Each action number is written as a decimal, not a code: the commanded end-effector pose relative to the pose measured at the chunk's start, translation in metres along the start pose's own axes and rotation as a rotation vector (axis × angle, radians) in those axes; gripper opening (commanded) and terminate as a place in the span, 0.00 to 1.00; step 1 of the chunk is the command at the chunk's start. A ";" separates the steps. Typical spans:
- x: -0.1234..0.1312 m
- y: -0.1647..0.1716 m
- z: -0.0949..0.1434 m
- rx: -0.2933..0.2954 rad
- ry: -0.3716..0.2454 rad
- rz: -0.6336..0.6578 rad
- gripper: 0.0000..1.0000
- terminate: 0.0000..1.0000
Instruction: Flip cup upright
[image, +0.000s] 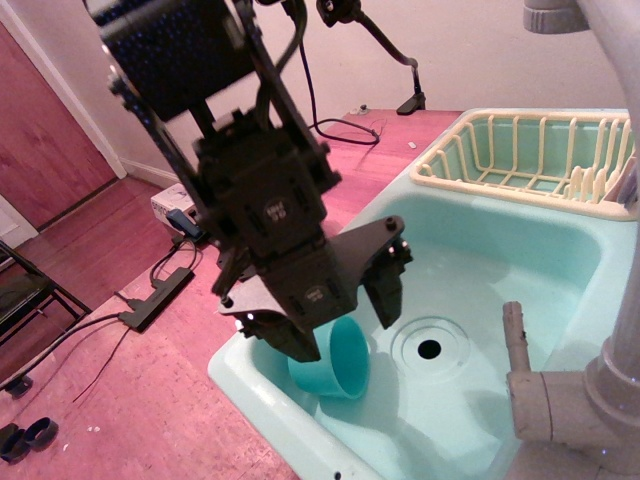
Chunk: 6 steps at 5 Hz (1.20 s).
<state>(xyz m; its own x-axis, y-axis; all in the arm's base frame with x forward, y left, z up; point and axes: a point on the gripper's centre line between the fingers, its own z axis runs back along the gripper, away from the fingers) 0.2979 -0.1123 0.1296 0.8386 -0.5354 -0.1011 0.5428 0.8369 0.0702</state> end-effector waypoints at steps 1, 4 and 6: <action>-0.010 -0.007 0.002 -0.023 -0.027 -0.021 1.00 0.00; -0.015 -0.019 -0.010 -0.049 -0.008 -0.030 0.00 0.00; -0.006 -0.014 -0.005 -0.019 -0.040 -0.060 0.00 0.00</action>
<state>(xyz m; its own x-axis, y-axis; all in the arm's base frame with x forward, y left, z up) 0.2860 -0.1127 0.1056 0.8307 -0.5525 -0.0683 0.5567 0.8242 0.1043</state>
